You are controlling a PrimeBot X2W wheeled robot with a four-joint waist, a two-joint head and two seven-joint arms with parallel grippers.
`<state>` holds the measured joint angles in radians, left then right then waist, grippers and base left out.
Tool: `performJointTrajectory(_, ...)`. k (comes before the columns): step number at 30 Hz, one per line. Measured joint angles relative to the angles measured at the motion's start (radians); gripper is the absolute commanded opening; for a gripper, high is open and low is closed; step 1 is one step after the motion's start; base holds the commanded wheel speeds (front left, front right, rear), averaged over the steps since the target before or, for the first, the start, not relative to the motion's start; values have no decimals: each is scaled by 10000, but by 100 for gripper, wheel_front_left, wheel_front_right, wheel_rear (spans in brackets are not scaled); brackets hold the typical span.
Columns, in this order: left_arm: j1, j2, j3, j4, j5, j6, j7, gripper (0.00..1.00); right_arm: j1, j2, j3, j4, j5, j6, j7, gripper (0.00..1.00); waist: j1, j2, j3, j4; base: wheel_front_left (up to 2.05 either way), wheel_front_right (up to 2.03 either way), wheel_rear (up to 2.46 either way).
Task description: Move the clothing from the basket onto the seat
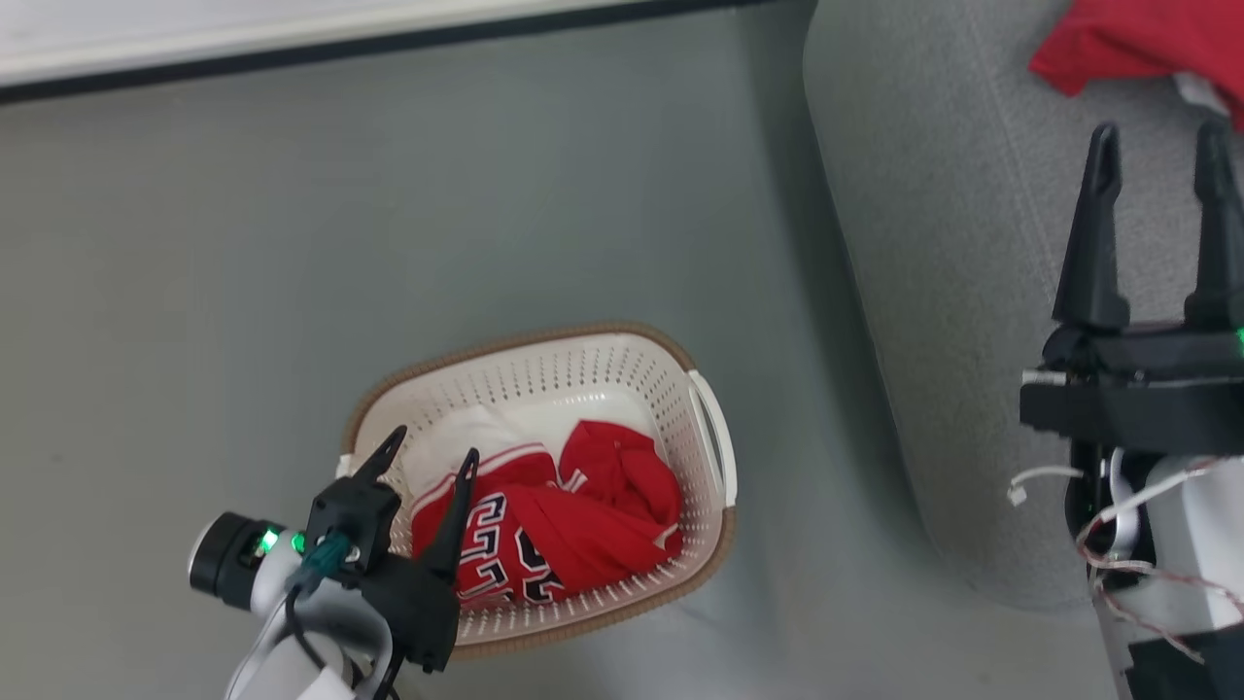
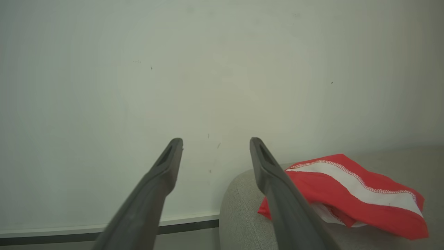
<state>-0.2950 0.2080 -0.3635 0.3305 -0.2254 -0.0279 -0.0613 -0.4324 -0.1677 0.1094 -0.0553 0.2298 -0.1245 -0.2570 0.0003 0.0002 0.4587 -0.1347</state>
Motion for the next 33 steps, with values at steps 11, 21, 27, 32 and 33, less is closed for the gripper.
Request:
performJointTrajectory(11,-1217,-40,-727,1231,685,-351,424,100,-1352,44,-67,-58,2,0,0,100,-1,0,1502,-272,0,0,0)
performJointTrajectory(21,-2424,90,-1348,2132,1327,-660,698,100,-2327,265,81,-259,2,12,-2,100,-1,1,3000,-507,0,0,0)
performJointTrajectory(27,-2884,236,-1618,2792,1647,-773,775,100,-2622,422,242,-209,0,29,-2,100,-1,0,3715,-730,0,0,0)
performJointTrajectory(32,-3210,293,-1965,3221,1868,-825,963,100,-2777,564,387,-171,-4,105,-2,100,-2,0,4074,-1010,0,0,0)
performJointTrajectory(33,-3281,307,-2025,3317,1916,-869,986,100,-2778,583,408,-184,-4,107,-4,100,-2,0,4132,-1065,0,0,0)
